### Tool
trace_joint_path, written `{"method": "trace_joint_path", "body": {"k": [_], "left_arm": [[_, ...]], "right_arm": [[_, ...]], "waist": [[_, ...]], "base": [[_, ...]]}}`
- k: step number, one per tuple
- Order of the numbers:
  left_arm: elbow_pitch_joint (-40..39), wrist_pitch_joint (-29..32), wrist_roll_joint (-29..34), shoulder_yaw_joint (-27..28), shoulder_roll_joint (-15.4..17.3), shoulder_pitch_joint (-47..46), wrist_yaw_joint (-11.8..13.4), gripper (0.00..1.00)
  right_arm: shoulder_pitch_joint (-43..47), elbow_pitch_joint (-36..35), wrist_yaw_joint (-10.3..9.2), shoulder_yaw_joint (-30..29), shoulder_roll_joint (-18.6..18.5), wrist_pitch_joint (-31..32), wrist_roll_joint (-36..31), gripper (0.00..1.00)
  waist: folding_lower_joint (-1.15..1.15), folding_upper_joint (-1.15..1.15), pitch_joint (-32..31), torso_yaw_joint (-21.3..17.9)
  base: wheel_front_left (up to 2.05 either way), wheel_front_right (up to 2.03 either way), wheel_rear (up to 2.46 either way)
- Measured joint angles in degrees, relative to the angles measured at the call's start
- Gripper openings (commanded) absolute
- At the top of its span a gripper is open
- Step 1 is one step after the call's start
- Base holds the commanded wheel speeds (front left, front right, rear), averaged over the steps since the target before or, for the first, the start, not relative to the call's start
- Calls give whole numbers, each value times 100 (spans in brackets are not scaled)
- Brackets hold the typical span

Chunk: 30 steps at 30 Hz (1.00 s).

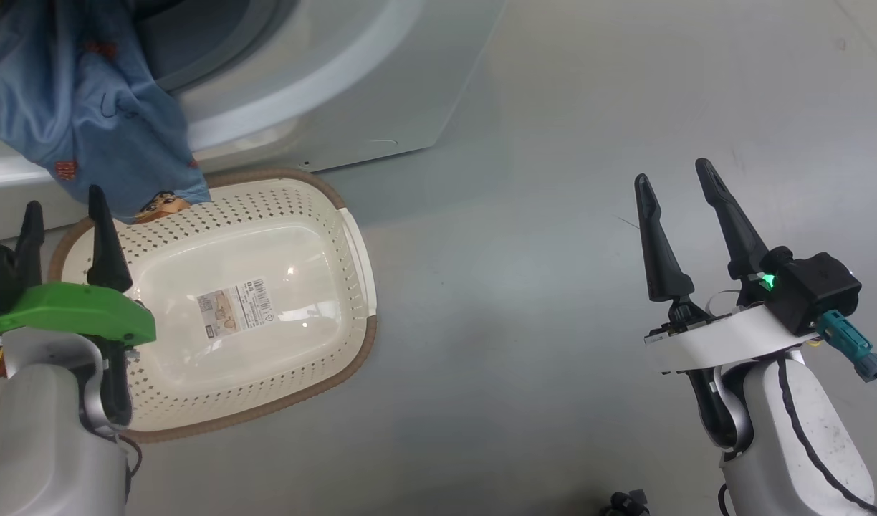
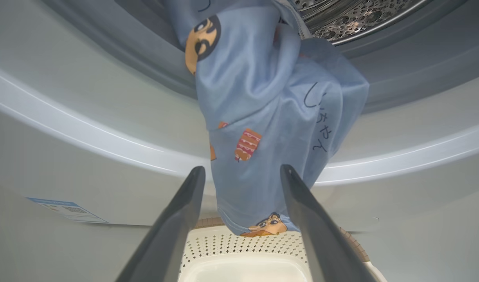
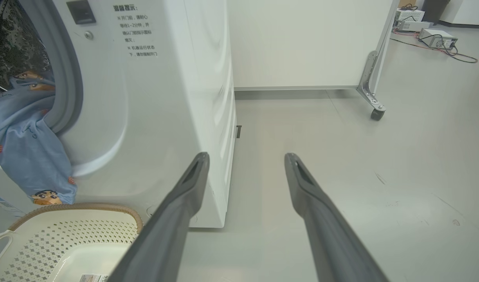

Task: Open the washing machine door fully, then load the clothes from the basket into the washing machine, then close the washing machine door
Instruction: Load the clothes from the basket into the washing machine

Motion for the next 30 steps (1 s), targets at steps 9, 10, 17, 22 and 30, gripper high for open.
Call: {"method": "trace_joint_path", "body": {"k": [9,10,17,22,30], "left_arm": [[476,24,-46,93,185,-503,-2,100],[517,24,-46,91,198,-544,-3,100],[815,38,-159,-29,110,-880,-76,100],[954,-45,-159,-97,104,-1034,-97,100],[1158,-245,-159,-197,97,-1205,-187,0]], "right_arm": [[-17,-12,1,13,2,0,0,100],[-20,-12,1,13,2,0,0,100],[-31,-26,1,-8,5,0,-2,100],[-80,-26,0,-3,8,0,-3,100],[-82,-15,1,7,8,0,-3,100]], "waist": [[0,0,208,-291],[0,0,227,-314],[0,0,306,-396],[0,0,306,-406],[0,0,276,-397]], "base": [[0,0,0],[0,0,0],[0,0,0],[0,0,0],[0,0,0]]}}
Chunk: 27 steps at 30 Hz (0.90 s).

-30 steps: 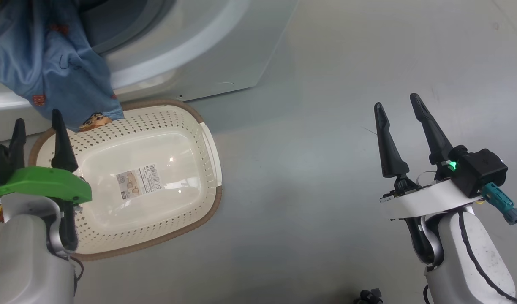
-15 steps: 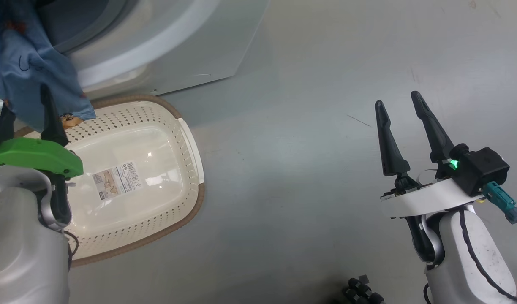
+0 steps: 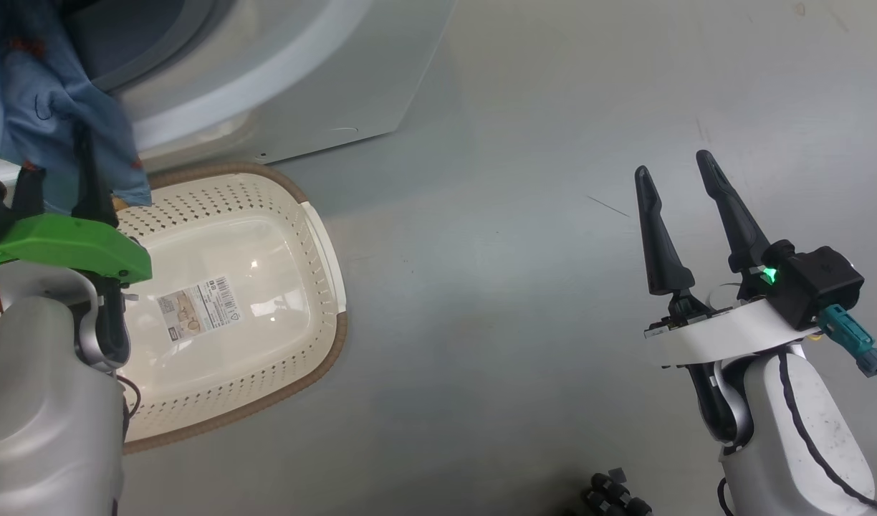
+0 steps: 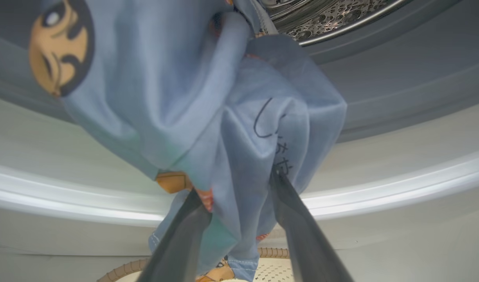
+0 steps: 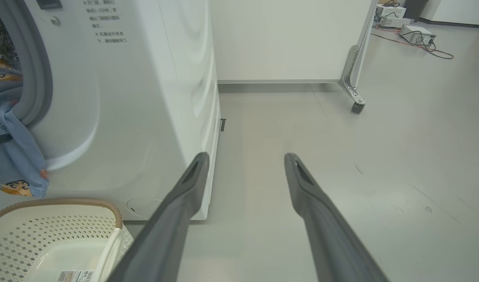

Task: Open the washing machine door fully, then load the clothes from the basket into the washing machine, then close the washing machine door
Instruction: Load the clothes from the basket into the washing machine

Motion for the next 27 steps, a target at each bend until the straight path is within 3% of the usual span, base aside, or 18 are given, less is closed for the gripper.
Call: {"method": "trace_joint_path", "body": {"k": [10,17,27], "left_arm": [[98,-69,-204,-130,-213,15,-58,0],[-260,-69,-376,-305,-214,13,-101,0],[-877,34,-337,-330,260,-545,-102,0]], "right_arm": [[4,19,-5,-75,0,0,1,100],[7,46,-7,-71,0,0,3,100],[99,166,-7,178,0,0,159,100]], "waist": [[0,0,-70,119],[0,0,-174,249],[0,0,-406,248]], "base": [[0,0,0],[0,0,0],[0,0,0]]}}
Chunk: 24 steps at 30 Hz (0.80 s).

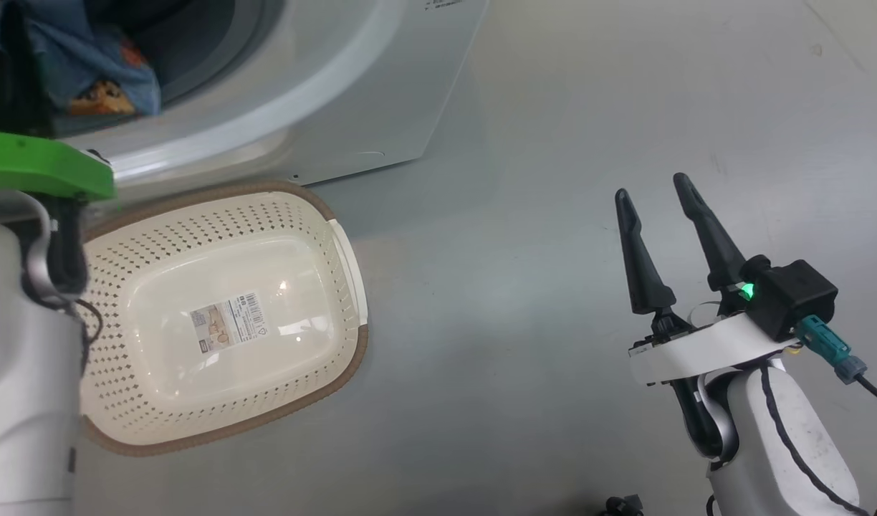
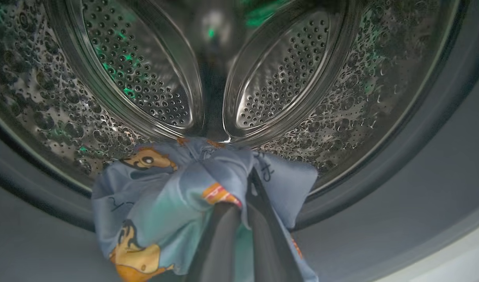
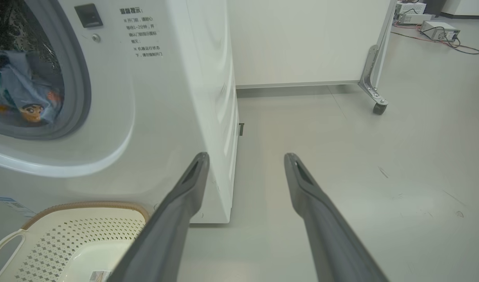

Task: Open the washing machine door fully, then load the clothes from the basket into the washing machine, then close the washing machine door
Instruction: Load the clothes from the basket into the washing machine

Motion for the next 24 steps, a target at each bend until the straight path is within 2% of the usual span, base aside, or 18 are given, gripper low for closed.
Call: {"method": "trace_joint_path", "body": {"k": [3,7,17,24], "left_arm": [[73,180,59,65,255,-221,0,0],[255,400,180,88,389,-467,9,0],[1001,1082,347,240,860,-1021,335,0],[1224,1384,470,263,1150,-1572,464,0]], "right_arm": [[21,25,1,154,1,0,87,100],[29,42,1,253,-1,0,163,100],[224,62,1,566,3,0,392,100],[283,25,0,708,11,0,458,100]], "waist": [[0,0,-36,-86],[0,0,-57,-203],[0,0,-13,-748],[0,0,199,-1075]], "base": [[0,0,0],[0,0,0],[0,0,0],[0,0,0]]}}
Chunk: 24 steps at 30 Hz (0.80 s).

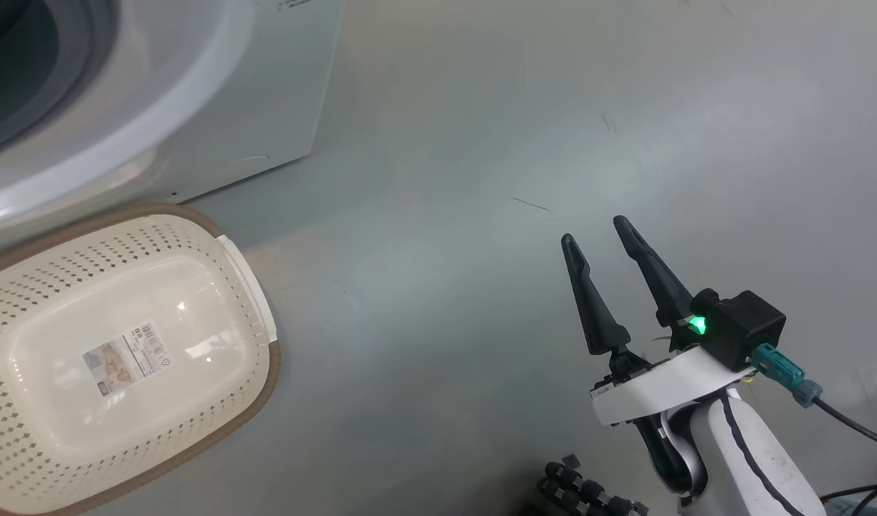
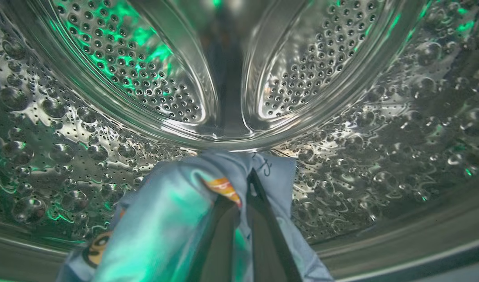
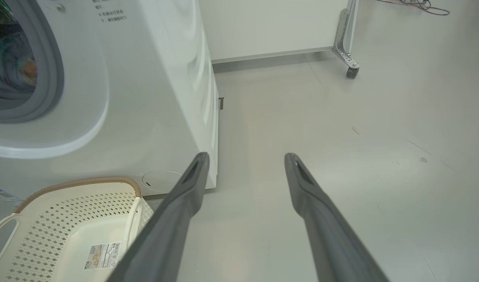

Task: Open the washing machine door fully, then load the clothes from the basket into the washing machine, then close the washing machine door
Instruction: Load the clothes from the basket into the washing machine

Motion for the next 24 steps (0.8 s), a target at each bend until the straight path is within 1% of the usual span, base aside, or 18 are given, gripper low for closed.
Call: {"method": "trace_joint_path", "body": {"k": [3,8,14,17,20,23,24], "left_arm": [[97,119,35,111,201,-438,88,0],[181,305,27,153,214,-890,131,0],[257,353,-33,236,220,-1378,200,0],[252,164,-91,298,203,-1633,215,0],[226,-76,-122,410,203,-1867,348,0],[309,-132,93,220,285,-1902,345,0],[360,-171,165,166,294,-1895,345,3]], "right_arm": [[21,-31,0,34,9,0,0,100],[119,-37,0,73,12,0,-15,100],[115,-94,0,155,22,0,-15,100],[115,-110,0,156,32,0,-15,100],[117,-110,-2,156,32,0,-15,100],[118,-111,-5,159,34,0,-15,100],[118,-111,-8,165,34,0,-15,100]], "waist": [[0,0,172,-132],[0,0,388,-258],[0,0,608,-376],[0,0,679,-432],[0,0,724,-460],[0,0,755,-466],[0,0,764,-466]], "base": [[0,0,0],[0,0,0],[0,0,0],[0,0,0],[0,0,0],[0,0,0],[0,0,0]]}}
